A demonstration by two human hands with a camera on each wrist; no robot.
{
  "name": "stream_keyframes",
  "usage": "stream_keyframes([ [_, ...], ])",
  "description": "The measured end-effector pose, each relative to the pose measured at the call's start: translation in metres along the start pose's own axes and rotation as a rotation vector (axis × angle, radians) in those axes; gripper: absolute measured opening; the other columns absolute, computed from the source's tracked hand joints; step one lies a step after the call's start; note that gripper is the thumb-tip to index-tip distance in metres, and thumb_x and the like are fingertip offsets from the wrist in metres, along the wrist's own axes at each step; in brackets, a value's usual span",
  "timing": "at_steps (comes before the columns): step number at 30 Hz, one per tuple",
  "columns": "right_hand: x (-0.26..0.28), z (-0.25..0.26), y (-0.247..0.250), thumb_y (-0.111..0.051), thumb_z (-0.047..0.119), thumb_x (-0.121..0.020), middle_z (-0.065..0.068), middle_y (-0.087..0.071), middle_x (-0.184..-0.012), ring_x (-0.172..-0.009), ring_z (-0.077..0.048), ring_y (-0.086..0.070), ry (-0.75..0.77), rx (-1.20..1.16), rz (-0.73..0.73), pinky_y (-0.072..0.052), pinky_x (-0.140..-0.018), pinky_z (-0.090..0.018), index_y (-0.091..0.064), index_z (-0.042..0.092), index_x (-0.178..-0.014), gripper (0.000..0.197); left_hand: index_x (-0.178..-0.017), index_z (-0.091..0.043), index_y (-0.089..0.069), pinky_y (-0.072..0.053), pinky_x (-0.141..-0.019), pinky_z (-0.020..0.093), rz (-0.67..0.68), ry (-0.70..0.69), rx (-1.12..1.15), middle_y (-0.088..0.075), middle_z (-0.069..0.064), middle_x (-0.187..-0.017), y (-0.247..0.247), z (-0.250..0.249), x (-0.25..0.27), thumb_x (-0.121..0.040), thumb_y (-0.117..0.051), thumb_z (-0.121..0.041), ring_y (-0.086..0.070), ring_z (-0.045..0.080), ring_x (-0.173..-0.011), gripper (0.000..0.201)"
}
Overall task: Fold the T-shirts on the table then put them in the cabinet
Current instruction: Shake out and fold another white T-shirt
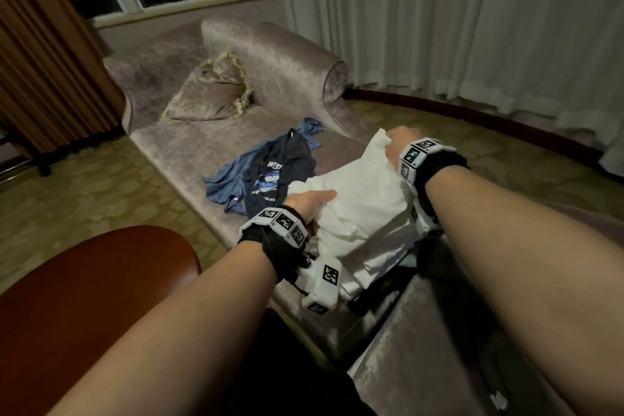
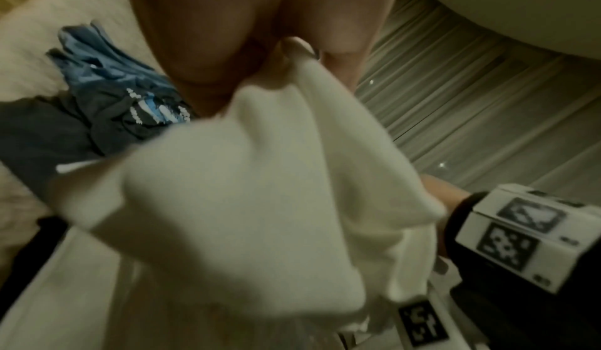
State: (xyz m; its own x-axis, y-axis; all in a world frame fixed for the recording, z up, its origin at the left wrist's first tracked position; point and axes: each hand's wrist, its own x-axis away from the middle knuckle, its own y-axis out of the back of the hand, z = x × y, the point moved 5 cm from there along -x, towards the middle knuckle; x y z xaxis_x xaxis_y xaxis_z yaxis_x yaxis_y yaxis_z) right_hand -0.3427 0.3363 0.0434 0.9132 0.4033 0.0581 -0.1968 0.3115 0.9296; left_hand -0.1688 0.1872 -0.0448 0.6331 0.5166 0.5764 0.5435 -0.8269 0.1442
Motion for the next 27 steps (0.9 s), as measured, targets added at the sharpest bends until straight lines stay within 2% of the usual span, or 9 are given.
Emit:
stream_keyframes([
  [3, -0.012, -0.01, -0.019, -0.044, 0.016, -0.095, -0.015, -0.052, -0.131, -0.119, -0.036, -0.049, -0.002, 0.034, -0.02, -0.04, -0.094, -0.038, -0.057, 0.015, -0.124, 0.033, -0.093, 0.001, -0.061, -0.054, -0.067, 0.036, -0.106, 0.0, -0.108, -0.066, 0.014, -0.075, -0.008, 0.002, 0.018, -0.061, -0.086, -0.039, -0.065, 0.027, -0.067, 0.058],
  [5, -0.014, -0.017, -0.027, -0.049, 0.021, -0.094, -0.013, -0.041, -0.136, -0.126, -0.035, -0.038, -0.038, 0.09, -0.099, -0.034, -0.101, -0.045, -0.056, 0.018, -0.125, 0.032, -0.137, 0.0, -0.036, -0.05, -0.09, 0.042, -0.22, 0.043, -0.326, -0.055, 0.021, -0.126, -0.003, 0.003, 0.021, -0.059, -0.084, -0.052, -0.058, 0.033, -0.11, 0.105],
  [6, -0.016, -0.02, -0.032, -0.051, 0.024, -0.093, -0.013, -0.041, -0.136, -0.126, -0.035, -0.037, -0.055, 0.106, -0.115, -0.034, -0.101, -0.047, -0.057, 0.019, -0.123, 0.032, -0.15, -0.008, -0.009, -0.037, -0.106, 0.047, -0.283, 0.009, -0.485, -0.03, 0.02, -0.15, 0.0, 0.0, 0.022, -0.06, -0.082, -0.056, -0.038, 0.036, -0.133, 0.127],
  [8, -0.019, -0.021, -0.049, -0.052, 0.035, -0.092, -0.014, -0.053, -0.127, -0.11, -0.033, -0.051, -0.051, 0.079, -0.001, -0.043, -0.088, -0.042, -0.063, 0.014, -0.111, 0.03, -0.151, -0.022, 0.012, -0.014, -0.115, 0.053, -0.375, -0.178, -0.712, 0.005, 0.009, -0.16, -0.001, -0.008, 0.02, -0.068, -0.075, -0.06, -0.001, 0.033, -0.146, 0.127],
  [10, -0.02, -0.02, -0.071, -0.052, 0.055, -0.087, -0.013, -0.064, -0.113, -0.09, -0.031, -0.058, -0.039, 0.072, 0.182, -0.046, -0.078, -0.035, -0.065, 0.013, -0.098, 0.046, -0.152, -0.03, 0.0, -0.007, -0.114, 0.057, -0.346, -0.362, -0.922, 0.011, 0.001, -0.16, -0.014, -0.015, 0.017, -0.074, -0.061, -0.07, 0.009, 0.028, -0.146, 0.106],
  [12, -0.017, -0.017, -0.089, -0.042, 0.075, -0.078, -0.013, -0.063, -0.119, -0.101, -0.032, -0.06, -0.031, 0.186, 0.312, -0.046, -0.089, -0.042, -0.065, 0.018, -0.11, 0.07, -0.151, -0.032, -0.012, -0.004, -0.114, 0.058, -0.212, -0.41, -1.059, 0.012, 0.0, -0.16, -0.031, -0.009, 0.008, -0.078, -0.045, -0.077, 0.012, 0.027, -0.146, 0.092],
  [15, -0.02, -0.017, -0.118, -0.027, 0.087, -0.071, -0.012, -0.045, -0.143, -0.127, -0.034, -0.046, -0.035, 0.319, 0.455, -0.035, -0.105, -0.05, -0.047, 0.019, -0.137, 0.097, -0.153, -0.03, -0.004, -0.006, -0.118, 0.052, -0.014, -0.243, -1.109, 0.014, 0.003, -0.16, -0.041, 0.017, -0.008, -0.078, -0.04, -0.081, 0.01, 0.03, -0.146, 0.097],
  [21, -0.028, -0.023, -0.148, -0.021, 0.088, -0.072, -0.011, -0.031, -0.153, -0.138, -0.034, -0.033, -0.063, 0.347, 0.51, -0.025, -0.112, -0.05, -0.032, 0.021, -0.148, 0.102, -0.151, -0.028, 0.01, -0.01, -0.118, 0.05, 0.011, -0.156, -1.133, 0.015, 0.006, -0.159, -0.04, 0.037, -0.022, -0.077, -0.047, -0.077, 0.004, 0.033, -0.146, 0.106],
  [27, -0.046, -0.027, -0.169, -0.017, 0.096, -0.052, -0.01, -0.032, -0.153, -0.138, -0.033, -0.032, -0.038, 0.409, 0.555, -0.022, -0.113, -0.051, -0.031, 0.02, -0.147, 0.123, -0.151, -0.028, 0.011, -0.012, -0.117, 0.05, 0.019, -0.151, -1.16, 0.012, 0.008, -0.159, -0.04, 0.044, -0.022, -0.076, -0.047, -0.079, -0.003, 0.035, -0.145, 0.107],
])
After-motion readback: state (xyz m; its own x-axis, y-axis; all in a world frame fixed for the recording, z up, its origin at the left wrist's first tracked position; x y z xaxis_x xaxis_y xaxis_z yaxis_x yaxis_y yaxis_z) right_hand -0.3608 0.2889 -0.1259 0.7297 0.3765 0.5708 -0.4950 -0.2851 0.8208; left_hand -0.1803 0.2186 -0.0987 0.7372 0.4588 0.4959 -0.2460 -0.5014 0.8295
